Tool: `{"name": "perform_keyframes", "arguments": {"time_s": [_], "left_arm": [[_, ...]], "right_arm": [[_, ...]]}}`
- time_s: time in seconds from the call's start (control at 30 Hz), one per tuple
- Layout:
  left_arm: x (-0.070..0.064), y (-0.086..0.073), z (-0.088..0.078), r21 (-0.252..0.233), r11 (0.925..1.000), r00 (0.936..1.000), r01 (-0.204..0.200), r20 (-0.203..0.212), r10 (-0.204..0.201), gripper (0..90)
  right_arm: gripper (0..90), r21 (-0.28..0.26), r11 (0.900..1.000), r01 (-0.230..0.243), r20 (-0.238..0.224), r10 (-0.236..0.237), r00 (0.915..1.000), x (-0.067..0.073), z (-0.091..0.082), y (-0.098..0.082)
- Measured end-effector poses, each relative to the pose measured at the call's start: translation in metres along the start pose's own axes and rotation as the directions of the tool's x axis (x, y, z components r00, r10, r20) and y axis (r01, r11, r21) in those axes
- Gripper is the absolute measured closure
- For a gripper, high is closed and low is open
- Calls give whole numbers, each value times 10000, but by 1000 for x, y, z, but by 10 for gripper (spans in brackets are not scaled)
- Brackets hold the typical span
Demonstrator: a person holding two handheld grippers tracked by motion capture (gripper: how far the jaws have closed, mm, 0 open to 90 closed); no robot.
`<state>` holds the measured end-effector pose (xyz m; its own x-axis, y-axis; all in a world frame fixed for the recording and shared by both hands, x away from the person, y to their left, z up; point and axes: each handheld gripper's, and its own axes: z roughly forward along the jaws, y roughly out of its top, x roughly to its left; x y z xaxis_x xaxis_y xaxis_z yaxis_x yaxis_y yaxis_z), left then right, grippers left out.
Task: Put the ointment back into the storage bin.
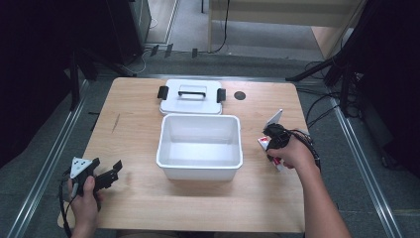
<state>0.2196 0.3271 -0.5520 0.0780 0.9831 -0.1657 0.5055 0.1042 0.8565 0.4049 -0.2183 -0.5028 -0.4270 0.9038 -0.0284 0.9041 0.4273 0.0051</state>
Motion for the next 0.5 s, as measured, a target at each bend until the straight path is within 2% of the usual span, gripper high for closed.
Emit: {"name": "perform_keyframes", "arguments": {"time_s": [0.33, 0.5], "left_arm": [[0, 0, 0, 6, 10000, 10000, -12, 2, 12, 148], [0, 0, 0, 8, 10000, 10000, -11, 3, 11, 148]], "right_arm": [[722, -88, 9995, 289, -167, -290, 9994, 1, -2, -1], [723, -165, 9992, 371, -191, -374, 9991, 4, -12, 0]]}}
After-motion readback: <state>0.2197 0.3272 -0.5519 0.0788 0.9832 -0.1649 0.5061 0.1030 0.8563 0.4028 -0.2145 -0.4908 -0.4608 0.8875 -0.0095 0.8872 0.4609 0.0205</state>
